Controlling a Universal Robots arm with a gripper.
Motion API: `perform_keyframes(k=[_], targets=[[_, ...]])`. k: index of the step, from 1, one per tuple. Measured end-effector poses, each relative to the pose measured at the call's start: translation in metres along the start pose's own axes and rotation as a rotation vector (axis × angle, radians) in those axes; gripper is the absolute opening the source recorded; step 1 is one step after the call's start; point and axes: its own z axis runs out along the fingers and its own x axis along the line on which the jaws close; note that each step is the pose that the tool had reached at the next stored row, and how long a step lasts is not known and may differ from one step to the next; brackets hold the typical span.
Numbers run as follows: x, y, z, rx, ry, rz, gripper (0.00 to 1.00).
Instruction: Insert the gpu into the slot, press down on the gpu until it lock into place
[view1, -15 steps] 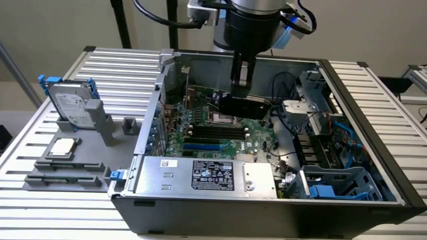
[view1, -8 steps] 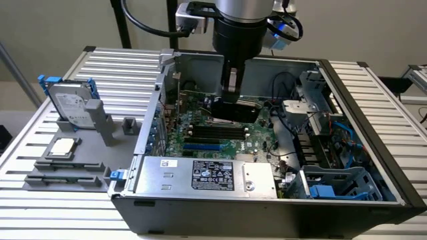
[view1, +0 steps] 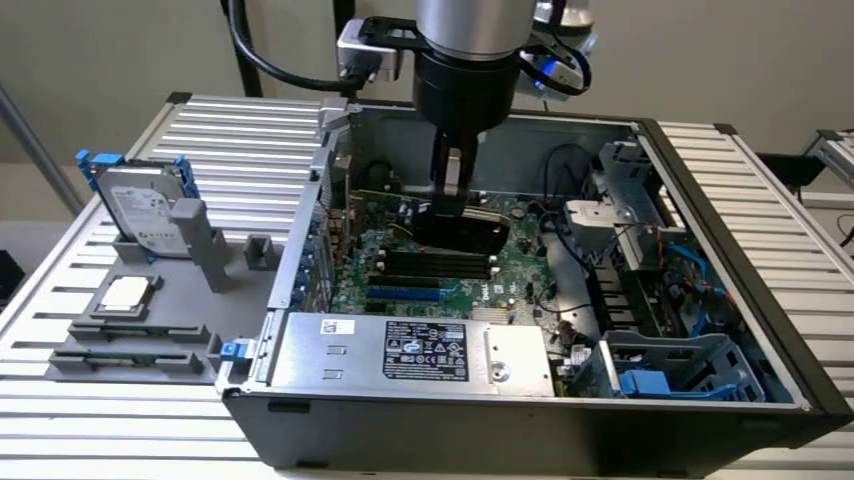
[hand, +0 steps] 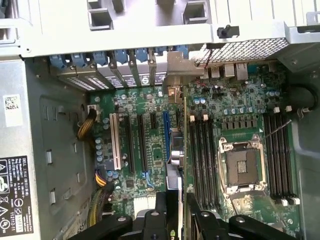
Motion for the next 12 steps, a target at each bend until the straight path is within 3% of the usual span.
perform_keyframes(k=[12], targets=[[0.009,0.0075,0.0132,-0.0012,-0.0001,-0.025,0.26]])
